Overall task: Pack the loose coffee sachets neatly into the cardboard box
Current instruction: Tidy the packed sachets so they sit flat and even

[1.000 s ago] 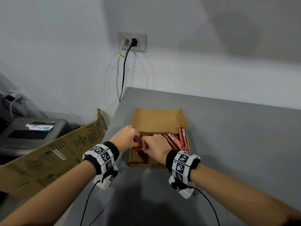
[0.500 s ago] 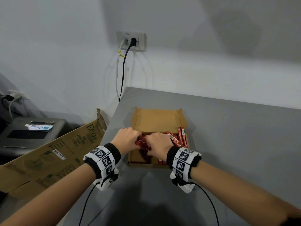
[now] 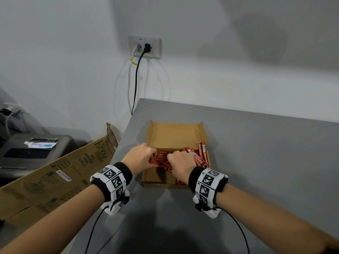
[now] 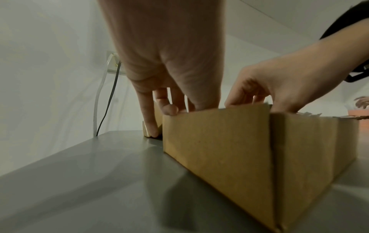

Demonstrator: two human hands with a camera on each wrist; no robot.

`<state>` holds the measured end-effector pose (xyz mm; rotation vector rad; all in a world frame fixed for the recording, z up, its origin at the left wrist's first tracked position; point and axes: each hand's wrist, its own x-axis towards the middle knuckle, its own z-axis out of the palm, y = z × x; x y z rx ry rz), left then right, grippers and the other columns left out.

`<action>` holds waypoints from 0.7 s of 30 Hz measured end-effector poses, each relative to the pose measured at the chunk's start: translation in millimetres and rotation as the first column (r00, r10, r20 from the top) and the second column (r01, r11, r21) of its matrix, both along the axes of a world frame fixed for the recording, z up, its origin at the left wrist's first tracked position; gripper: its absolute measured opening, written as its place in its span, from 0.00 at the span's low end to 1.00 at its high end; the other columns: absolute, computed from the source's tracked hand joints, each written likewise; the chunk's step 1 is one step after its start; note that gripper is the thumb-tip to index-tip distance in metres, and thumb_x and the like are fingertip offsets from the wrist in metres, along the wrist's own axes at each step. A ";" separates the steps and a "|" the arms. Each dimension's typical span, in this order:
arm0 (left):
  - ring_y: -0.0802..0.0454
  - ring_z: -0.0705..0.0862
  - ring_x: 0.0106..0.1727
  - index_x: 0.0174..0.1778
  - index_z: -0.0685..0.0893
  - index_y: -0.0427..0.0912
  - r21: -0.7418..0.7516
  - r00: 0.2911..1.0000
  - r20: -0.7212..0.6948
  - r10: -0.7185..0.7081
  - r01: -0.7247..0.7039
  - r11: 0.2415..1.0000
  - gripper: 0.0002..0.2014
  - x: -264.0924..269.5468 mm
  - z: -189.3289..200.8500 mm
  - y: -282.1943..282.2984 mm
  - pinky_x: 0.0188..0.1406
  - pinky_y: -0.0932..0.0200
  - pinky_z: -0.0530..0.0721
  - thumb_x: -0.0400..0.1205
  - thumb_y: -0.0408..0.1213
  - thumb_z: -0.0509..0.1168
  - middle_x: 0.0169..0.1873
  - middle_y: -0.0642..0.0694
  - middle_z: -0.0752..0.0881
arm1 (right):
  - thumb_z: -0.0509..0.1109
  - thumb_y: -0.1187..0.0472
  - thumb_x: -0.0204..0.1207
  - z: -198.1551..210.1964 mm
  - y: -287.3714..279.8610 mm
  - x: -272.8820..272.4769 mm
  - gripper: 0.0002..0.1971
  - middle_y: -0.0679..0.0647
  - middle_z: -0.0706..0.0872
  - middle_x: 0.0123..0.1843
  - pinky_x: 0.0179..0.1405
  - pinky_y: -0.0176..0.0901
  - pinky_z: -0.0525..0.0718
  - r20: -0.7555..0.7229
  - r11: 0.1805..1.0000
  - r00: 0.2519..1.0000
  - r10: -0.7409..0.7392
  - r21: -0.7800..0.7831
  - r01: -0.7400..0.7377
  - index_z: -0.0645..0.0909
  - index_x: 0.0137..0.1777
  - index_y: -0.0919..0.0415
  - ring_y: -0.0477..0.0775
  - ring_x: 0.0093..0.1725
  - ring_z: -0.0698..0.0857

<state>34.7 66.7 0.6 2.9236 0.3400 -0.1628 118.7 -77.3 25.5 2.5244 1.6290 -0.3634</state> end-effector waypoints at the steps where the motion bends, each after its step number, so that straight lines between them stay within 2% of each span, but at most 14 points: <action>1: 0.50 0.78 0.55 0.57 0.81 0.44 0.018 1.000 0.004 -0.005 0.005 1.000 0.17 -0.4 0.2 0.1 0.50 0.56 0.79 0.78 0.50 0.67 0.50 0.48 0.85 | 0.61 0.68 0.79 0.2 0.1 -0.7 0.10 0.62 0.82 0.58 0.50 0.52 0.77 0.003 1.000 1.000 0.001 0.001 -0.001 0.75 0.59 0.64 0.66 0.58 0.82; 5: 0.50 0.79 0.55 0.55 0.82 0.46 0.104 0.999 0.040 -0.025 0.021 0.994 0.15 -2.0 -0.5 -1.0 0.46 0.55 0.79 0.77 0.51 0.66 0.52 0.49 0.83 | 0.60 0.69 0.80 1.7 0.6 -1.4 0.10 0.62 0.83 0.58 0.47 0.51 0.75 0.039 1.000 0.999 0.030 -0.001 -0.030 0.77 0.59 0.64 0.65 0.58 0.82; 8: 0.49 0.81 0.53 0.53 0.83 0.44 0.086 0.996 0.080 -0.036 0.029 0.996 0.15 -1.8 -2.2 -1.6 0.45 0.55 0.79 0.78 0.50 0.66 0.54 0.48 0.81 | 0.58 0.70 0.80 -0.3 2.2 -2.3 0.11 0.61 0.83 0.58 0.46 0.50 0.73 0.045 1.000 0.999 0.020 -0.003 -0.019 0.77 0.59 0.63 0.64 0.58 0.83; 12: 0.50 0.80 0.55 0.55 0.83 0.45 0.112 0.999 0.037 -0.022 0.018 0.994 0.16 -0.9 -2.9 -1.0 0.47 0.55 0.78 0.79 0.51 0.65 0.54 0.48 0.81 | 0.58 0.69 0.80 -4.8 0.7 -1.7 0.10 0.61 0.82 0.59 0.48 0.52 0.76 0.027 1.000 0.999 0.018 0.009 -0.019 0.76 0.58 0.64 0.65 0.58 0.82; 14: 0.49 0.80 0.56 0.55 0.84 0.44 0.128 1.000 0.024 -0.020 0.017 0.992 0.16 -0.8 -2.9 -1.1 0.48 0.54 0.79 0.79 0.51 0.65 0.54 0.48 0.82 | 0.61 0.64 0.80 -1.9 -1.6 1.5 0.07 0.60 0.83 0.56 0.48 0.51 0.77 -0.021 0.998 1.000 0.023 0.052 -0.022 0.77 0.55 0.62 0.63 0.56 0.83; 17: 0.47 0.80 0.54 0.54 0.84 0.43 0.127 0.999 0.038 -0.012 0.007 0.992 0.16 -1.9 -3.4 -1.5 0.45 0.52 0.80 0.79 0.51 0.64 0.51 0.47 0.84 | 0.64 0.56 0.80 8.3 -9.6 23.2 0.08 0.55 0.86 0.46 0.48 0.48 0.85 -0.133 0.968 0.985 -0.114 0.208 0.140 0.80 0.48 0.60 0.55 0.46 0.85; 21: 0.47 0.81 0.51 0.50 0.85 0.43 0.112 0.997 0.071 -0.011 0.003 0.994 0.14 -3.9 -4.7 -2.3 0.42 0.52 0.82 0.79 0.49 0.64 0.49 0.47 0.84 | 0.63 0.58 0.79 19.6 -25.3 63.4 0.07 0.52 0.86 0.44 0.48 0.50 0.87 -0.149 0.888 0.942 -0.302 0.316 0.335 0.82 0.45 0.58 0.52 0.44 0.85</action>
